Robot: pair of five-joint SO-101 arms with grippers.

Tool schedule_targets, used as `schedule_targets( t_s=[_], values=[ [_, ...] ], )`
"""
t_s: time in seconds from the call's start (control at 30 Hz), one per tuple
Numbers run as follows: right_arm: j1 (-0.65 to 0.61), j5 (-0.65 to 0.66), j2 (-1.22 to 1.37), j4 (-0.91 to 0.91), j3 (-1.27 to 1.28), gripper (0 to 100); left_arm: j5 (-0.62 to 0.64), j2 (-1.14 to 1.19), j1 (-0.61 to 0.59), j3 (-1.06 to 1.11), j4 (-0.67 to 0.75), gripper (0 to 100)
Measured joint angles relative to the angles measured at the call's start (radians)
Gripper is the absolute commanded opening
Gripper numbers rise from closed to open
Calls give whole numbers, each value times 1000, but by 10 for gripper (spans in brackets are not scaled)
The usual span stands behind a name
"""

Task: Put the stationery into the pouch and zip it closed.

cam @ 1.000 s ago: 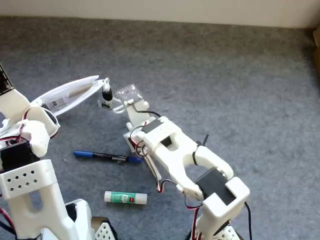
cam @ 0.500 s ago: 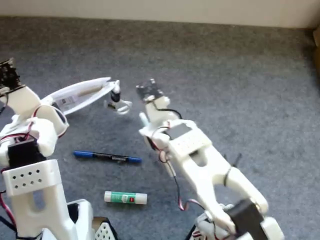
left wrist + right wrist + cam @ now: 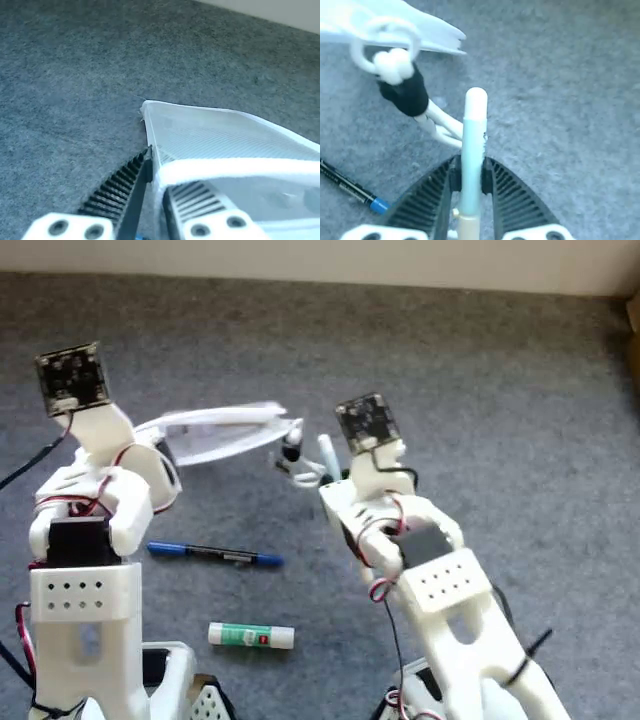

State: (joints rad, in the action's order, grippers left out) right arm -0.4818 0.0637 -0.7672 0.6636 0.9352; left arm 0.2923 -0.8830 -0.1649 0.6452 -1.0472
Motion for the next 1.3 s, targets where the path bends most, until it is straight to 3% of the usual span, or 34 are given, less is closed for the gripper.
schedule_targets(
  t_s=[0.2,0.6,0.93,1.3],
  values=[
    [11,0,-199,23,58,5,32,2,115,-11,0,7],
    [11,-57,-549,35,155,5,61,-15,126,98,57,7],
    [-132,-109,-671,32,155,5,61,-17,115,143,107,7],
    [-170,-109,-724,-204,155,5,61,-18,114,153,114,7]
  ],
)
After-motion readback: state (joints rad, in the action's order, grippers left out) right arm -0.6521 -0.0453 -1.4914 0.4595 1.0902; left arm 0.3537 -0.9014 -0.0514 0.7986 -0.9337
